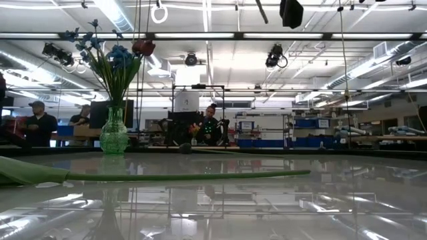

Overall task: Sort flowers into vase by color
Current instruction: Put the top white flowers into the red vase

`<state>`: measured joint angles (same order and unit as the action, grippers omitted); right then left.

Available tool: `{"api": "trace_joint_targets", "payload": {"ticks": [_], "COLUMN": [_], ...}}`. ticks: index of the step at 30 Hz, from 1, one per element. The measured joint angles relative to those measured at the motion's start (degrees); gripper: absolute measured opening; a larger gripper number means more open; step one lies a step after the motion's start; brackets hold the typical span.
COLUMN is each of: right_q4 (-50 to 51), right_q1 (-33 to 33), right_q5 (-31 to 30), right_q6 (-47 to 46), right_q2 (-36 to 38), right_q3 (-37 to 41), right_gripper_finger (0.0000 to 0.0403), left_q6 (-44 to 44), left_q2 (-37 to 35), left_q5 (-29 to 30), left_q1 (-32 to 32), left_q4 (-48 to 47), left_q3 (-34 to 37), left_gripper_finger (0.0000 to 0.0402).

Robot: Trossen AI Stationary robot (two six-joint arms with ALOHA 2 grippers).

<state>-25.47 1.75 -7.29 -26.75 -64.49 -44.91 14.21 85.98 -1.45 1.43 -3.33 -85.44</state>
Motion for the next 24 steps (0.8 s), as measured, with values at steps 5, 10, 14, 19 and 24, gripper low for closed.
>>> {"api": "trace_joint_targets", "payload": {"ticks": [5,10,14,19,24], "right_q4": [0.0,0.1,0.0,-0.1,0.4], "right_q1": [1.3,1.5,1.5,1.6,1.6], "right_q5": [0.5,0.5,0.6,0.9,0.0], "right_q6": [2.1,3.5,5.2,7.4,7.5], "right_q2": [0.0,0.0,0.0,0.0,0.0], "right_q3": [0.0,0.0,0.0,0.0,0.0], "right_gripper_finger": [0.0013,0.0013,0.0013,0.0014,0.0049], "left_q6": [0.7,0.7,-0.9,-2.0,-9.2], "left_q2": [1.8,2.2,2.2,2.2,1.4], "left_q5": [1.7,3.5,4.8,4.8,4.9], "left_q1": [0.1,0.3,0.5,0.5,-0.4], "left_q4": [2.8,2.8,2.8,2.7,2.1], "left_q3": [0.0,0.0,0.0,0.0,0.0], "left_gripper_finger": [0.0242,0.0177,0.0108,0.0018,0.0008]}}
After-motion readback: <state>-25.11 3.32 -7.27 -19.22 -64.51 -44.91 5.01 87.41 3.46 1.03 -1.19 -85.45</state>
